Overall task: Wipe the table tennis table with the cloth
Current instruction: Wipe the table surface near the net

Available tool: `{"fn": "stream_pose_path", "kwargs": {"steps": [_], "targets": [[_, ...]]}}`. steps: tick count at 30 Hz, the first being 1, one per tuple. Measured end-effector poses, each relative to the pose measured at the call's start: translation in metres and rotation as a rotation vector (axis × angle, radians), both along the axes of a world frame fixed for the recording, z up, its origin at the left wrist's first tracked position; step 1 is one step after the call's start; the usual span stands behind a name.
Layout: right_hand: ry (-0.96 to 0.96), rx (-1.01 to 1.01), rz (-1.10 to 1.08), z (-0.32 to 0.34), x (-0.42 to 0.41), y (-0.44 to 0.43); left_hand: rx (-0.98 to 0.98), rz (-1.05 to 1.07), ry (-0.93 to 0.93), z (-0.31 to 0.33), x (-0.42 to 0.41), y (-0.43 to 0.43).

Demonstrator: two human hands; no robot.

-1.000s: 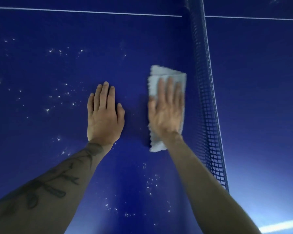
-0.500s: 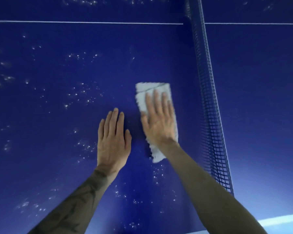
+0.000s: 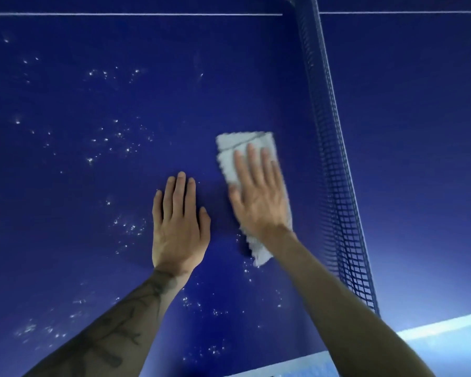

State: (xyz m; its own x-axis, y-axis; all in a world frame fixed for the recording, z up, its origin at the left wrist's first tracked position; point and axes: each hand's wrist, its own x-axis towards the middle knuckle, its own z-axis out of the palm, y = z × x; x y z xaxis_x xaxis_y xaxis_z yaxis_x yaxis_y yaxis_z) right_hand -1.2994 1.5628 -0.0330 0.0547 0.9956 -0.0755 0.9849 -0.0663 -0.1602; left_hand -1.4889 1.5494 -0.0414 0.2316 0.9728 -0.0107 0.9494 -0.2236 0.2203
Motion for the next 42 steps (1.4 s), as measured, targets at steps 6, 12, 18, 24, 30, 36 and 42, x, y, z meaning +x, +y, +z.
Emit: {"fn": "stream_pose_path", "kwargs": {"steps": [6,12,18,24,30,36,42], "targets": [[0.043,-0.017,-0.017,-0.002,0.062,-0.04,-0.015,0.011,0.005,-0.001,0.0,0.0],[-0.006,-0.009,-0.305,0.001,0.032,0.003,0.009,0.017,-0.004,-0.001,0.0,-0.002],[0.027,-0.007,0.184,-0.008,0.001,-0.046,0.02,0.01,-0.017,0.0,0.001,-0.001],[0.046,-0.006,-0.178,-0.005,0.075,-0.044,0.003,0.03,-0.028,0.001,0.001,0.0],[0.04,0.01,-0.079,-0.004,-0.006,-0.023,0.041,0.013,-0.038,0.001,0.001,-0.002],[0.014,0.0,0.035,-0.007,0.048,-0.074,0.054,0.013,-0.055,0.0,0.0,-0.001],[0.002,-0.013,-0.253,-0.001,0.044,-0.058,0.067,0.013,-0.073,-0.001,0.001,-0.002]]}}
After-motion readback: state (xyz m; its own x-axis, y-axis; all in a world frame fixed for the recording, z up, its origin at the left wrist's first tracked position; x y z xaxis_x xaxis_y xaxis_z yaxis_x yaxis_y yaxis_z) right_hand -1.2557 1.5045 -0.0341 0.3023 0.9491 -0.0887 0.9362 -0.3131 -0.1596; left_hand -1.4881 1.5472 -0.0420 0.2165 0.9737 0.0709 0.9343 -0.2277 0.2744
